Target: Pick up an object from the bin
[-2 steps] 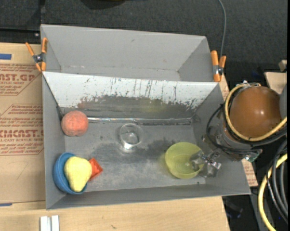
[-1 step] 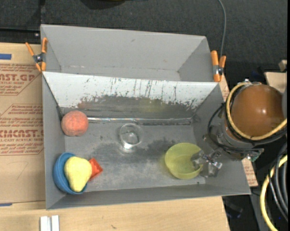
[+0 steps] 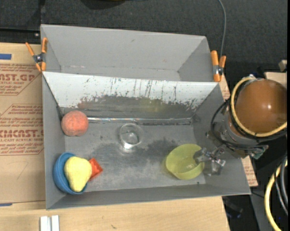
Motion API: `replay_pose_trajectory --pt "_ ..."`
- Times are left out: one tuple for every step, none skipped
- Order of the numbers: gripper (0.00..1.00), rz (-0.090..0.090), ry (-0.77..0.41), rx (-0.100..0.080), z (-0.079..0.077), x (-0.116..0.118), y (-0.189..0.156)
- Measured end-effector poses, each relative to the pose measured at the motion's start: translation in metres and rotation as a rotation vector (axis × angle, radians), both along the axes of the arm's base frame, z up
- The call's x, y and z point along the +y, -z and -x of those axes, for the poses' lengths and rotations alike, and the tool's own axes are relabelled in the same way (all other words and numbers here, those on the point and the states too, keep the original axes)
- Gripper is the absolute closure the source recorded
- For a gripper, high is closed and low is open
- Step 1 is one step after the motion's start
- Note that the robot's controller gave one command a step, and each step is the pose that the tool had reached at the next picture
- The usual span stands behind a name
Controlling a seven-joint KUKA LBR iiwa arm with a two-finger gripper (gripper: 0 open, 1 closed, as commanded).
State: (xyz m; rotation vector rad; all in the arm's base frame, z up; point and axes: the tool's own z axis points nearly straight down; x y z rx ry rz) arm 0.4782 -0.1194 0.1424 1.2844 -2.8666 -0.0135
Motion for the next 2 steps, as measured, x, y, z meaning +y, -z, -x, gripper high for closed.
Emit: replay_pose_trajectory --pt "1.0 0.0 0.001 -0.005 -0.0014 0.0002 0.005" --pt "1.0 -0.002 0.0 0.003 0.0003 0.001 0.0072"
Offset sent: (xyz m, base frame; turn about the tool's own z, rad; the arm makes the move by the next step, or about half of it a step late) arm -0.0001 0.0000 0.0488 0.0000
